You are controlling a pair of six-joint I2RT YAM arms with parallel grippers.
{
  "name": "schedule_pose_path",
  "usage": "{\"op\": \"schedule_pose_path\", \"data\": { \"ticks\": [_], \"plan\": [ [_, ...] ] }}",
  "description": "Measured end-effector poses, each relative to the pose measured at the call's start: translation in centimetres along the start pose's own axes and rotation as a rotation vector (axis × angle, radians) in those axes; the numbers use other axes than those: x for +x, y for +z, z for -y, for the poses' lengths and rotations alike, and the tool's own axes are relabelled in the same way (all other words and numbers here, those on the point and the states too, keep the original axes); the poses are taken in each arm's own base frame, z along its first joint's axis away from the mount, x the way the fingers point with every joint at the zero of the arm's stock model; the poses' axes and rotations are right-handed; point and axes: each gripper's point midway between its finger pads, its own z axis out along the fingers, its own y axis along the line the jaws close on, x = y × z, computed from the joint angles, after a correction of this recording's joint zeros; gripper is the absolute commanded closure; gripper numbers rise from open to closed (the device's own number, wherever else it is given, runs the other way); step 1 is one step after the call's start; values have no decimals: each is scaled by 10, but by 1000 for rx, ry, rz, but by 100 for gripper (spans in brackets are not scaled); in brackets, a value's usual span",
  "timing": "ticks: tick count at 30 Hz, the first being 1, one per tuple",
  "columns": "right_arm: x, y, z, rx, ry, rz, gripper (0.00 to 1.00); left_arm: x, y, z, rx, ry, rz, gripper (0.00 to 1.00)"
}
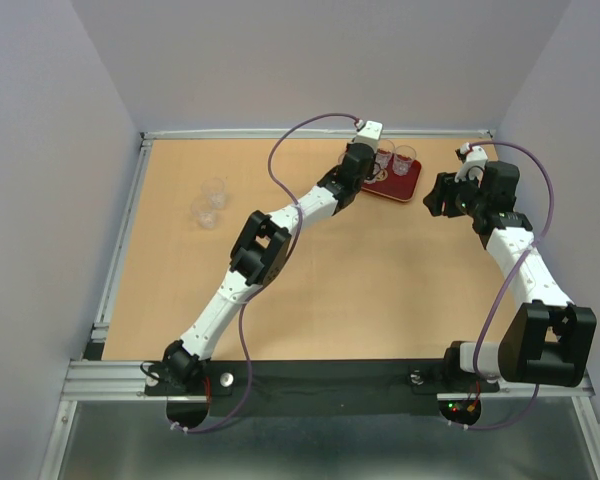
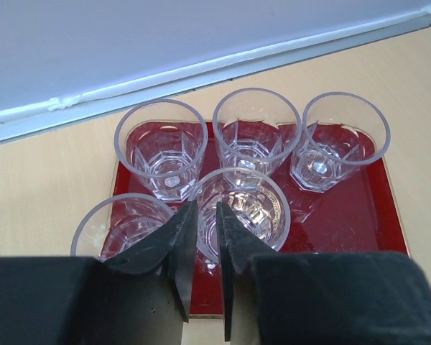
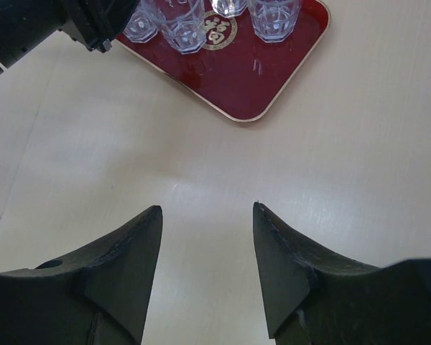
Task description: Place the glasses into the tray
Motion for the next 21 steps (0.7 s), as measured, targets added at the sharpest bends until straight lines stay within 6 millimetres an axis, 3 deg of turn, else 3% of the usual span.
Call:
{"op": "schedule_pose_path", "data": {
  "ticks": [16, 19, 21],
  "plan": [
    [0, -1, -2, -21, 2, 2, 41, -11, -6, 4, 31, -3, 14, 55],
    [0, -1, -4, -33, 1, 3, 41, -29, -24, 1, 41, -7, 15, 49],
    [0, -1, -5, -41, -3, 2, 41, -55, -37, -3, 50, -26, 45, 44]
  ]
}}
